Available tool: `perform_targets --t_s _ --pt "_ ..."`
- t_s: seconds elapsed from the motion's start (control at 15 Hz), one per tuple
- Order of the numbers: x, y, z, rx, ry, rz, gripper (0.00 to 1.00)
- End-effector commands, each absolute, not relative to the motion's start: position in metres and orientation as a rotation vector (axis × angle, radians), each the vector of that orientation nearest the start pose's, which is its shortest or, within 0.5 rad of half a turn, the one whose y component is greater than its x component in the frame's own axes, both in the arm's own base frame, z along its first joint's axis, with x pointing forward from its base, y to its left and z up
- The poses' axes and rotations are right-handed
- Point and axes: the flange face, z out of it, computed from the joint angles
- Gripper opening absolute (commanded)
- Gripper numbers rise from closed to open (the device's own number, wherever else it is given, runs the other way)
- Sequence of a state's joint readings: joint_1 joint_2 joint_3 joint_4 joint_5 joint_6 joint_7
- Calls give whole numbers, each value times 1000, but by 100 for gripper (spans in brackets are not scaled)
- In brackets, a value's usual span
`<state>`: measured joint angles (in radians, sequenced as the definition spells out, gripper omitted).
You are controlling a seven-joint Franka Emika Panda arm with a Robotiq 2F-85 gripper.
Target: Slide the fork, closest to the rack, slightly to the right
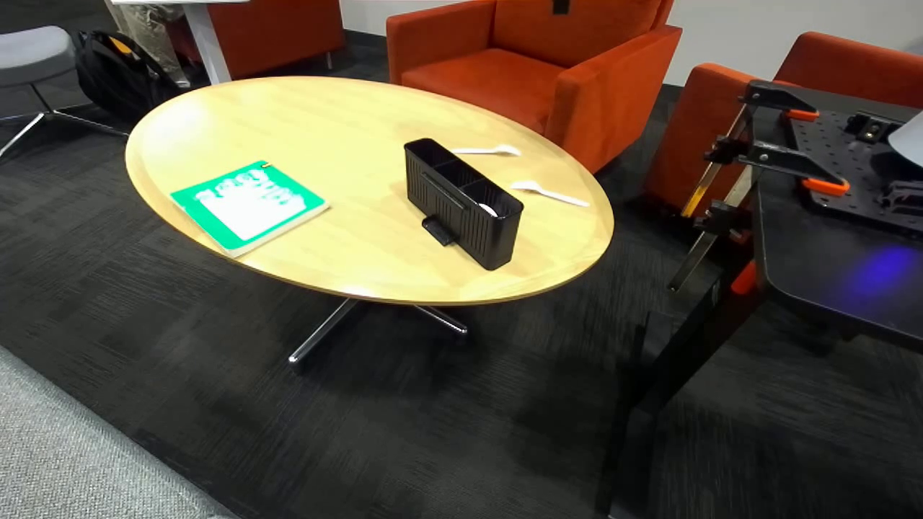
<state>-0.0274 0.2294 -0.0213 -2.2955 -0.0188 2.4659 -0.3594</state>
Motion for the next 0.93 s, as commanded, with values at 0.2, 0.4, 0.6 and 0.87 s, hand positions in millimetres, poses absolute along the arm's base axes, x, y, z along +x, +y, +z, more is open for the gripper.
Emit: perform_targets --t_s 0.2,0.4,0.6,0.87 --pt "533 -23 193 -3086 -511 237 100" --pt "538 -21 190 -3083 -517 244 100" --pt "544 -17 176 -3095 -535 272 100" --pt "550 -9 141 -3062 -701 189 100"
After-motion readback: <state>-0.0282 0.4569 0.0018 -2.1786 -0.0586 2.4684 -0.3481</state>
